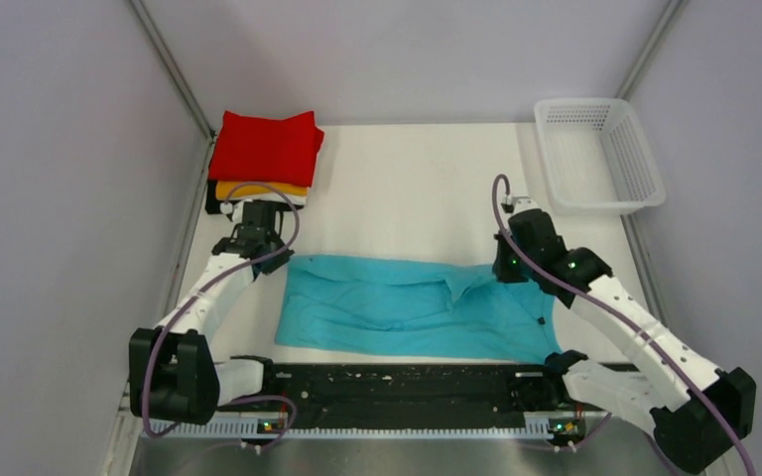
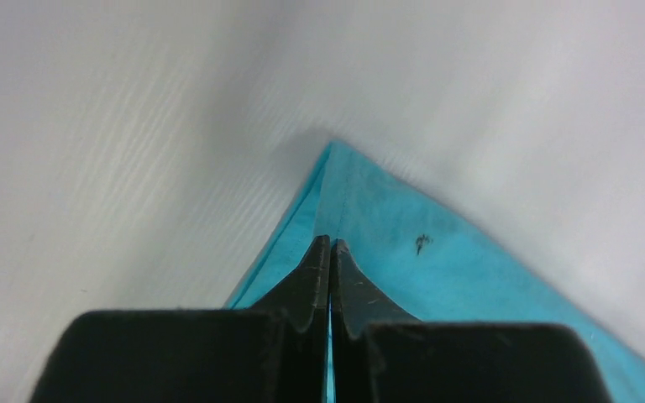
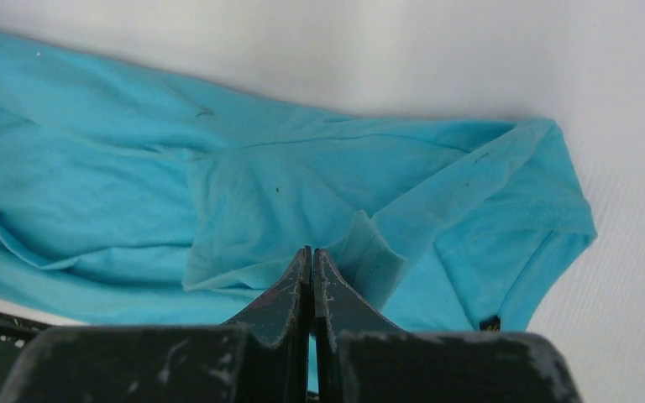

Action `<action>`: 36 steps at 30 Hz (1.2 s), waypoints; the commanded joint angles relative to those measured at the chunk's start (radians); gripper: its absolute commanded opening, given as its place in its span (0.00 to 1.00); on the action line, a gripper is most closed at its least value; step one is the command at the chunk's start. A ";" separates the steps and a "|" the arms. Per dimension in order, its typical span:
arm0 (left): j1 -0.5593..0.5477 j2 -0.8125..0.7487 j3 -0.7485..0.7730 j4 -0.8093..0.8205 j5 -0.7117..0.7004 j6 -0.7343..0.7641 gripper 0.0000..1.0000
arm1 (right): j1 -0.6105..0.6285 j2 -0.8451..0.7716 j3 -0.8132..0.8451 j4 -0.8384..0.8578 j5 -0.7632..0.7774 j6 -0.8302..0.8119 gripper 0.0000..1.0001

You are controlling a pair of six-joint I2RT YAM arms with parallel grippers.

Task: Fold and stack the t-shirts
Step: Fold the other side of the tshirt into a rectangle

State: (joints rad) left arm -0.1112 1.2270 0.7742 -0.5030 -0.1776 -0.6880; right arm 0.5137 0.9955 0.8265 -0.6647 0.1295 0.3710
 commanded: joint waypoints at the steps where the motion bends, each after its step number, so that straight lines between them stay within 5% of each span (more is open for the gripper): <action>1: 0.001 -0.048 0.001 -0.034 -0.106 -0.026 0.00 | 0.024 -0.081 -0.010 -0.128 -0.015 0.033 0.00; 10: 0.006 -0.015 -0.010 -0.048 -0.152 -0.043 0.00 | 0.059 -0.121 -0.123 -0.143 -0.075 0.117 0.00; 12: 0.007 0.004 -0.008 -0.060 -0.165 -0.053 0.00 | 0.072 -0.121 -0.148 -0.144 -0.096 0.136 0.09; 13: 0.007 0.010 -0.005 -0.067 -0.174 -0.060 0.01 | 0.087 -0.119 -0.154 -0.145 -0.106 0.150 0.21; 17: 0.007 -0.002 0.014 -0.115 -0.204 -0.074 0.40 | 0.142 -0.139 -0.157 -0.168 -0.187 0.205 0.51; 22: 0.007 -0.051 0.080 -0.191 -0.228 -0.088 0.95 | 0.149 -0.205 -0.110 -0.257 -0.041 0.242 0.97; 30: -0.044 -0.044 0.034 0.026 0.226 -0.021 0.99 | 0.144 -0.086 -0.186 -0.043 0.024 0.371 0.99; 36: -0.185 0.098 -0.020 0.109 0.288 -0.030 0.99 | 0.025 0.044 -0.321 0.189 -0.080 0.471 0.99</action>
State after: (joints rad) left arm -0.2260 1.2449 0.7956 -0.4831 0.0143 -0.7280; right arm 0.6228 0.9878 0.5884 -0.6666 0.1066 0.7521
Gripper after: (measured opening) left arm 0.986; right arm 0.985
